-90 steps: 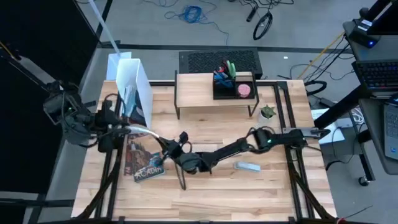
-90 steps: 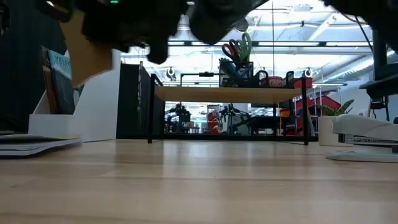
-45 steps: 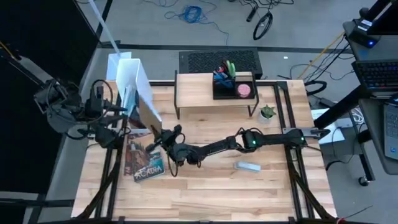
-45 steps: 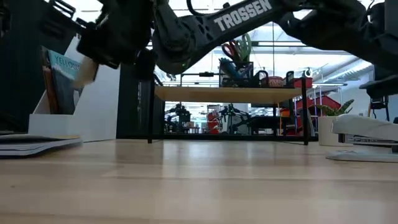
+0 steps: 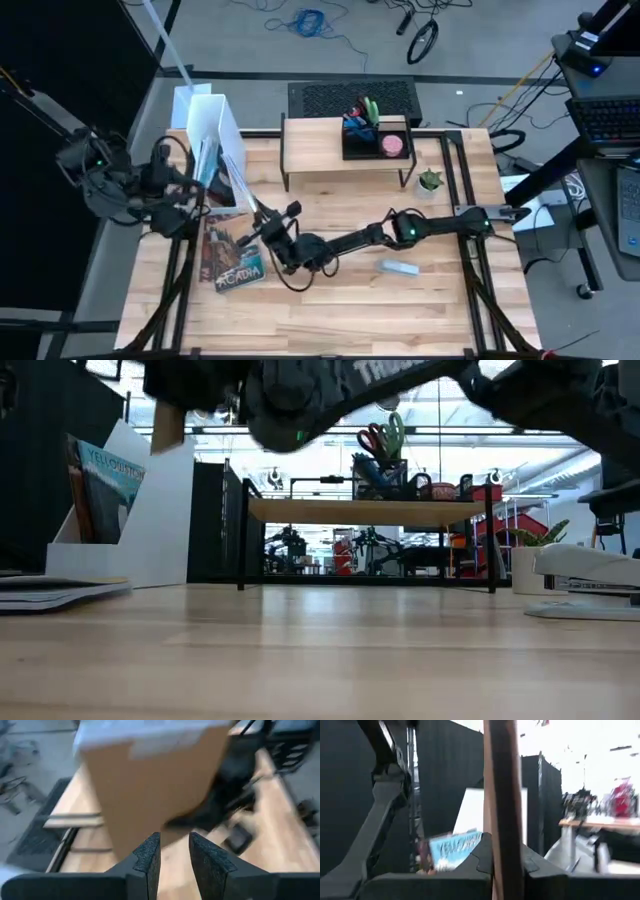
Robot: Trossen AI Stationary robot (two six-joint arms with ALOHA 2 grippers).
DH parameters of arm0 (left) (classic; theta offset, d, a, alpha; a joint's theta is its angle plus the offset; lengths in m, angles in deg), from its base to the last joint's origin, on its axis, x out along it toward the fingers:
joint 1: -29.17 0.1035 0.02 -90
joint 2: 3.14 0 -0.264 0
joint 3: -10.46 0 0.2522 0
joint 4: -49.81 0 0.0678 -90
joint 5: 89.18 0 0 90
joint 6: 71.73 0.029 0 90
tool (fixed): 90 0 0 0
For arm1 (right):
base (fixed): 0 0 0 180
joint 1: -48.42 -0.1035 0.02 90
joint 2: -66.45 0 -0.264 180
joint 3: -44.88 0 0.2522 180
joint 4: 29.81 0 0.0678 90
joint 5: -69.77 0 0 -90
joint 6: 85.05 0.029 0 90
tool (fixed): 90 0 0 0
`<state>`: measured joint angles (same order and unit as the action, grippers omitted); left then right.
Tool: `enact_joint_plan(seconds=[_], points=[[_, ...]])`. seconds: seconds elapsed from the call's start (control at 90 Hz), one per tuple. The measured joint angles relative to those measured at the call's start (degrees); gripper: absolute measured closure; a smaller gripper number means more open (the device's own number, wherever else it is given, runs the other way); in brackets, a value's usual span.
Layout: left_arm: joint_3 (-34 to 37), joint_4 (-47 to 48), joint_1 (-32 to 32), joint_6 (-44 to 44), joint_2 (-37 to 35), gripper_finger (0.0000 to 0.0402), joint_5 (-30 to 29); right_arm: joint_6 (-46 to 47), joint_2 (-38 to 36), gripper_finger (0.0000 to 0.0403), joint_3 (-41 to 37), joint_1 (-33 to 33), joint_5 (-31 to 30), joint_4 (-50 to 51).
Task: Stock shelves
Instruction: Put the brown book into the white bookshelf
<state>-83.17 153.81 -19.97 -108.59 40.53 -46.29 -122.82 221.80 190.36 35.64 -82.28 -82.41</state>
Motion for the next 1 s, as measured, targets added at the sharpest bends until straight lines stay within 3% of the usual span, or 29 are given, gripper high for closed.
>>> enact_joint_plan(seconds=[0.289, 0.6, 0.844, 1.0], points=[[8.85, -0.31, 3.98, -12.04, -0.60, 0.0314, -5.72, -19.78, -6.60, 0.0399, 0.01, 0.10, -1.12, 1.48], [20.91, -0.19, 13.98, -19.67, -0.41, 0.0327, -2.51, -34.89, -12.18, 0.0399, 0.00, 0.69, -5.07, 7.53], [26.19, -3.02, 26.78, -10.55, 4.78, 0.0394, 1.51, -37.70, -14.76, 0.0399, 0.00, 1.98, -7.55, 16.25], [26.65, -6.01, 36.02, -1.09, 9.55, 0.0397, 3.96, -38.10, -14.96, 0.0399, 0.00, 3.31, -7.52, 19.60]])
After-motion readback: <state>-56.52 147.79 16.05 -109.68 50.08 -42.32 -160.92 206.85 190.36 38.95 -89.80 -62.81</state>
